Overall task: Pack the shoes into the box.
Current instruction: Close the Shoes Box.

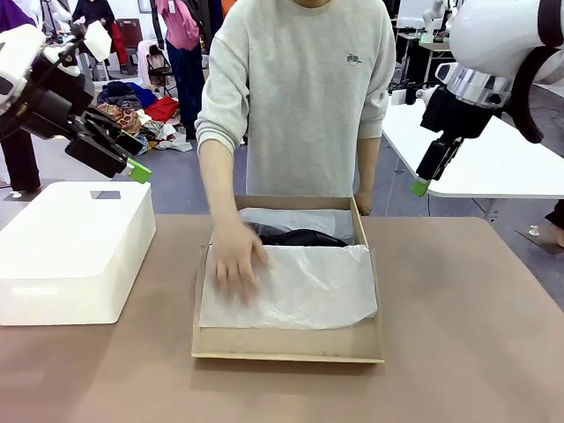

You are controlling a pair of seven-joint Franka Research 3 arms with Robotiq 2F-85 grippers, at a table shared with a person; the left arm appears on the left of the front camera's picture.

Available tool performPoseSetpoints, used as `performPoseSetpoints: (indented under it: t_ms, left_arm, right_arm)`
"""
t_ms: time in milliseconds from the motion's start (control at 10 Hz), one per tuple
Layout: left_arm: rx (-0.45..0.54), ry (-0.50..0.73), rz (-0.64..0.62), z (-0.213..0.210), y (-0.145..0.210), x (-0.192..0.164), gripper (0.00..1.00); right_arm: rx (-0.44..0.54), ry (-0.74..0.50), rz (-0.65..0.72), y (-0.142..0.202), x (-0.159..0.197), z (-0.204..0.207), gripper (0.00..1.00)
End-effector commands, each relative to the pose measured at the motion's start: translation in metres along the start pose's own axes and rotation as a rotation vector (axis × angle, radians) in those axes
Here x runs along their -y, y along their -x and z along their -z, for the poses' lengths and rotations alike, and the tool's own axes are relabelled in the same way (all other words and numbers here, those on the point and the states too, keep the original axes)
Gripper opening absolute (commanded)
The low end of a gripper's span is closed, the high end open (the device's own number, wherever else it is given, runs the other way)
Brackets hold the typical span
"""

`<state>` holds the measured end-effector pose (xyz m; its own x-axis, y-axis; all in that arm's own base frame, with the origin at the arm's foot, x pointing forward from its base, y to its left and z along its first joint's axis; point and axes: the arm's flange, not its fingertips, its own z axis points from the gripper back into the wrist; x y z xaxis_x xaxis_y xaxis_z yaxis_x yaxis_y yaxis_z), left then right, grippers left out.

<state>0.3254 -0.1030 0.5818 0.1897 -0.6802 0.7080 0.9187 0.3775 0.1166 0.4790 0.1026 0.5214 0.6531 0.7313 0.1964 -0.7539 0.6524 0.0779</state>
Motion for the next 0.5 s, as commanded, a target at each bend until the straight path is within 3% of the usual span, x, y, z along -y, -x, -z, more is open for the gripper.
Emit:
performPoseSetpoints:
  t_ms: [0, 200, 400]
  left_arm:
    - [0.015, 0.012, 0.013, 0.0, 0.0, -0.001, 1.0]
    - [0.015, 0.012, 0.013, 0.0, 0.0, -0.001, 1.0]
    - [0.015, 0.012, 0.013, 0.0, 0.0, -0.001, 1.0]
  right_arm:
    - [0.005, 0.003, 0.026, -0.002, -0.001, -0.002, 1.0]
    - [0.0, 0.0, 0.0, 0.0, 0.0, 0.0, 1.0]
    - [0.134, -0.044, -0.178, 0.015, 0.003, 0.001, 1.0]
